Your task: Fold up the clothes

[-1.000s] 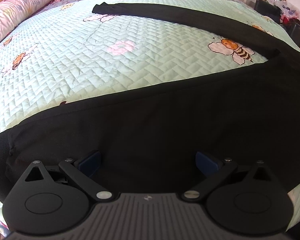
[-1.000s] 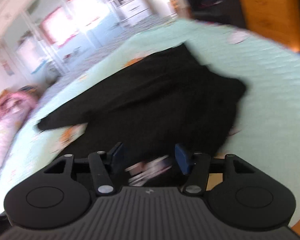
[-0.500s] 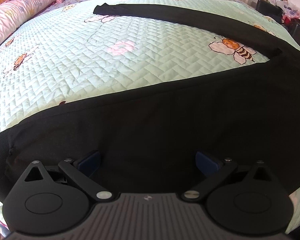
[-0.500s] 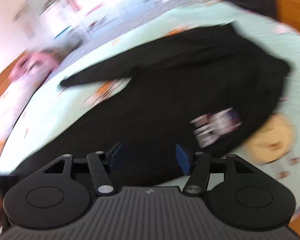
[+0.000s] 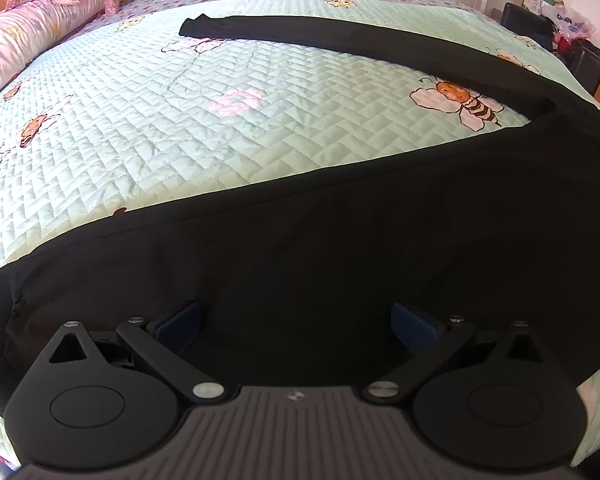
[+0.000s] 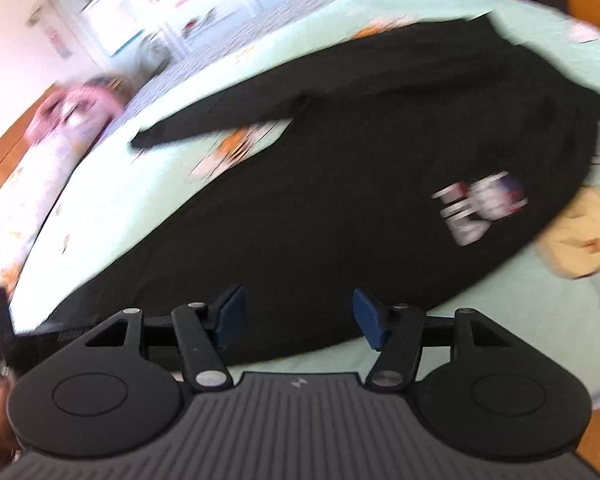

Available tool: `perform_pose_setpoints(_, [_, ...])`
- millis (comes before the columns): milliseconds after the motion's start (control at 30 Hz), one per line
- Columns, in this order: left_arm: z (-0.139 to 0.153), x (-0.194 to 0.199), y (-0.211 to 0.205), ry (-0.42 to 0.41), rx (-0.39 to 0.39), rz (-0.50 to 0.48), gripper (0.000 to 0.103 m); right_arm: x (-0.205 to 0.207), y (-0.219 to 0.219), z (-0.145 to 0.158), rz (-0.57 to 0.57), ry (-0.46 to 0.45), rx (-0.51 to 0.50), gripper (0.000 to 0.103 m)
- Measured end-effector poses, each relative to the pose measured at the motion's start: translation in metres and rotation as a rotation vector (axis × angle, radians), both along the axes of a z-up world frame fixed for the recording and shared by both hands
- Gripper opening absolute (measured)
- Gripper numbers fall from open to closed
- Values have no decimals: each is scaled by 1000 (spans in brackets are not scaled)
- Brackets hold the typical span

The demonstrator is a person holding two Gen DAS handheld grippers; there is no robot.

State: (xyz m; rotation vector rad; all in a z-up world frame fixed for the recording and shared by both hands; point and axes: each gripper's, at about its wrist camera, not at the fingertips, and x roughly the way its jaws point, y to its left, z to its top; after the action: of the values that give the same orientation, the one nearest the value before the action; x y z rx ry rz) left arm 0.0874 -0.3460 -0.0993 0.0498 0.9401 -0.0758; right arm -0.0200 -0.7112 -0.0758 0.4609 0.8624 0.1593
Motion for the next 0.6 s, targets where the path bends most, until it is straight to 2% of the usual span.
perform_pose_setpoints(100, [0, 0, 2, -2, -5, -11, 103, -2, -3, -18, -23, 55, 21, 61])
perform_pose_setpoints(267, [-1, -1, 2, -14, -8, -23, 103, -17, 0, 6, -18, 65, -1, 62])
perform_pose_setpoints(333, [-1, -3, 1, -20, -4, -20, 103, -14, 11, 15, 28, 35, 32, 65])
perform_pose_setpoints(467, [3, -8, -3, -4, 3, -37, 103, 0, 37, 0, 127, 102, 164, 68])
perform_pose_setpoints(533, [7, -13, -3, 9, -7, -58, 103, 3, 47, -12, 135, 156, 172, 67])
perform_pose_setpoints(600, [11, -20, -2, 18, -21, -71, 103, -1, 48, -10, 131, 154, 175, 67])
